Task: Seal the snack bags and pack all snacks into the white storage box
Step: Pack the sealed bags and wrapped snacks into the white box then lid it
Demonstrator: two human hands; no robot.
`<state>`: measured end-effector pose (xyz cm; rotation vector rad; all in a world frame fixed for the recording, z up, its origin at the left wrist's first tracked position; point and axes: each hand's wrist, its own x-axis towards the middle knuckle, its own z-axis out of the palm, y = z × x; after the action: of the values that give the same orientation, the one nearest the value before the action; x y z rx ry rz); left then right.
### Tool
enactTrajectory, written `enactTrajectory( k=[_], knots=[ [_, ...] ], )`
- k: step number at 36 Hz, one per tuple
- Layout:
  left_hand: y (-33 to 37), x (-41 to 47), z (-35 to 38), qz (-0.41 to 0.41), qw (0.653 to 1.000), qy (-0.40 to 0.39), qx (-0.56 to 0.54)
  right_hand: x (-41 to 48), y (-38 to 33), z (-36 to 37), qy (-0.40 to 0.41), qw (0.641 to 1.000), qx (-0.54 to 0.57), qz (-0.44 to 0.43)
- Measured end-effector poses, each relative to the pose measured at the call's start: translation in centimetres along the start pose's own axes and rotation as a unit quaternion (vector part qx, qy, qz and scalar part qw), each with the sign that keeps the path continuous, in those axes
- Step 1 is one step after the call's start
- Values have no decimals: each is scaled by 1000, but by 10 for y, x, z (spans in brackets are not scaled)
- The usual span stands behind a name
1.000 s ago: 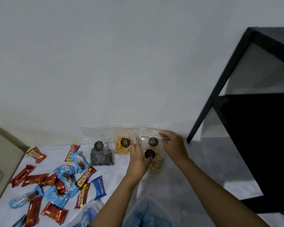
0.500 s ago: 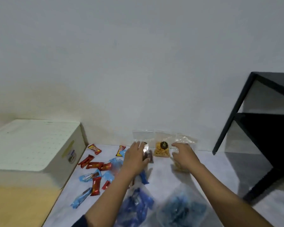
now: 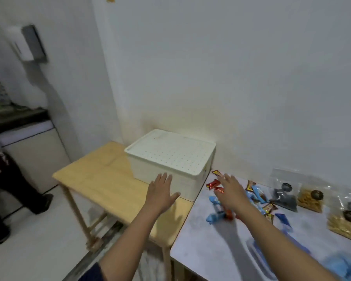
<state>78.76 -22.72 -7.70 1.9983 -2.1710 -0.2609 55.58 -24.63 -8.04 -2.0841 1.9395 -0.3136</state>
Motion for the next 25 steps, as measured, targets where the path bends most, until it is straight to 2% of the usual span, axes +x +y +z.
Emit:
enactTrajectory(
  k=[7, 15, 22, 25],
  knots=[
    [-89, 12, -25, -48, 999, 5, -3, 50, -80, 21, -12, 999, -17, -39],
    [-160, 91, -54, -64, 997, 32, -28, 142, -134, 25, -21, 999, -15, -33],
    [-193, 171, -65, -57, 994, 43, -80, 201, -136, 23, -15, 1000, -17, 16],
    [-208, 211, -56, -39, 996, 7, -81, 221, -124, 27, -9, 998, -17, 68]
  ],
)
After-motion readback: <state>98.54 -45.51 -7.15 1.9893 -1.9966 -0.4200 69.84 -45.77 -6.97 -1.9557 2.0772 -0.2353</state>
